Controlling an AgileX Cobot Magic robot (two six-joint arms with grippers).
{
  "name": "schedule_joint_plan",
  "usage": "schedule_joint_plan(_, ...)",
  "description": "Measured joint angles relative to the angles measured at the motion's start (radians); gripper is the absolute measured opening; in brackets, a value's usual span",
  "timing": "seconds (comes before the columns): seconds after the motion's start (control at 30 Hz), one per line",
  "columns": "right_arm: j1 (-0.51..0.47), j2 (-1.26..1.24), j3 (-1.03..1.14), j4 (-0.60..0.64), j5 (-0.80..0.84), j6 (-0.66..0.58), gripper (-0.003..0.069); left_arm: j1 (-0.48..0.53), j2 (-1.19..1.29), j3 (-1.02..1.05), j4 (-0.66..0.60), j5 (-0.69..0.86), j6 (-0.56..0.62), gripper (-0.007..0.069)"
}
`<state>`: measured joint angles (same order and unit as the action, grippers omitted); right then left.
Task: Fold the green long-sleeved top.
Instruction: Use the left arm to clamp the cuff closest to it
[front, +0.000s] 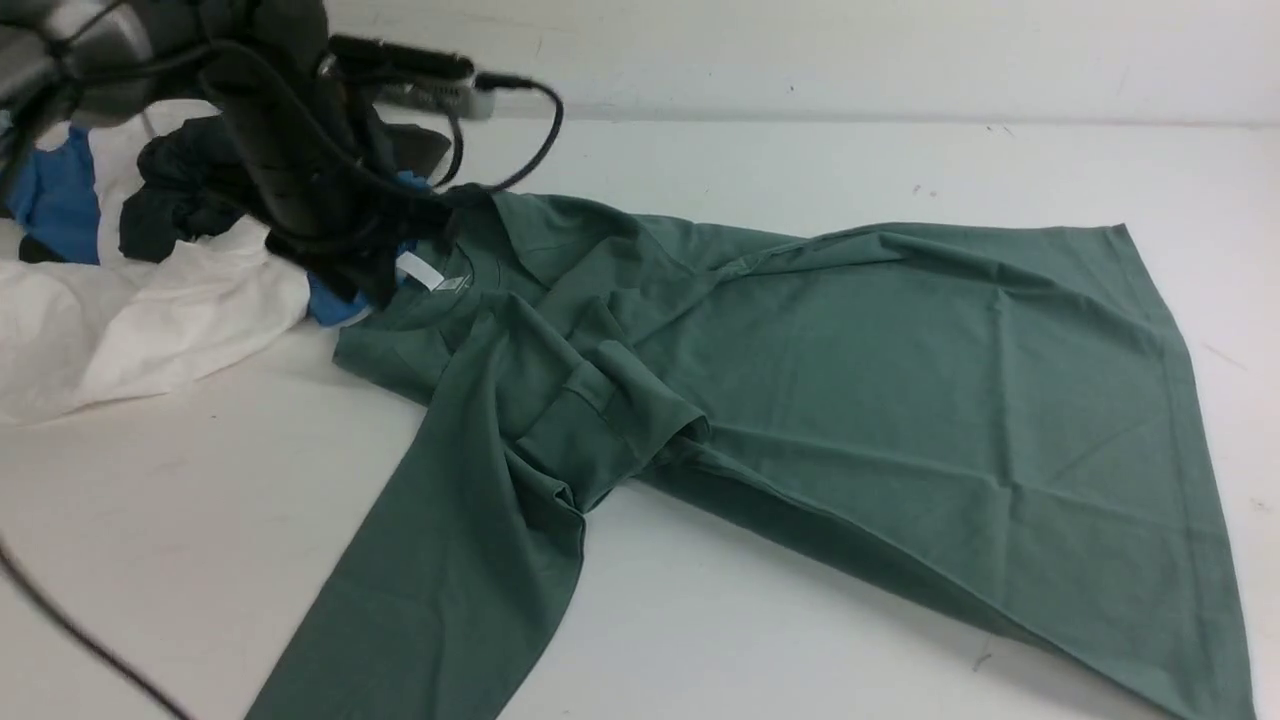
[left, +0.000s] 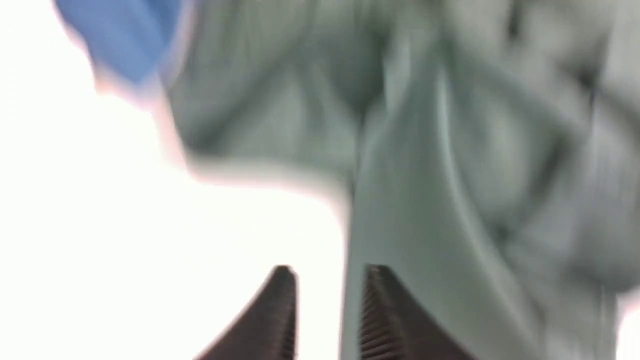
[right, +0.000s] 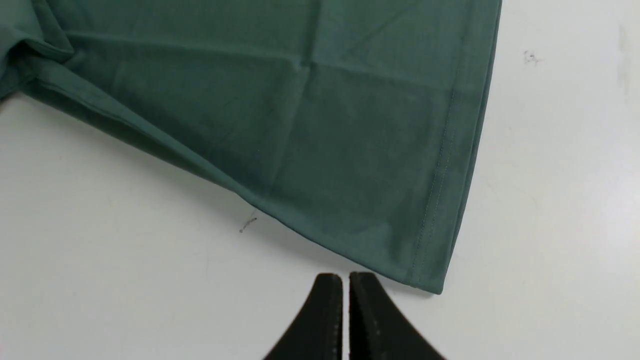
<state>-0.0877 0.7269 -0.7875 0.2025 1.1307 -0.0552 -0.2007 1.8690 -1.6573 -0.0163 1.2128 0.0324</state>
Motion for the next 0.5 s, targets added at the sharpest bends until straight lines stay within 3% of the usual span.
schedule_joint_plan(0.07, 0.0, 0.0, 0.0, 0.0, 0.0, 0.0, 0.0013, -0.001, -0.157, 0.216, -0.011, 0.001, -0.001, 0.0026)
schedule_joint_plan(0.2, 0.0, 0.0, 0.0, 0.0, 0.0, 0.0, 0.0013, -0.001, -0.419, 0.588, -0.063, 0.011, -0.032, -0.0004)
schedule_joint_plan(0.43, 0.0, 0.0, 0.0, 0.0, 0.0, 0.0, 0.0013, -0.069, -0.645, 0.889, -0.17, -0.044, -0.054, 0.0025)
schedule_joint_plan(0.5, 0.0, 0.0, 0.0, 0.0, -0.001, 0.0, 0.0013, -0.123, -0.653, 0.933, -0.176, -0.07, -0.075, 0.0076)
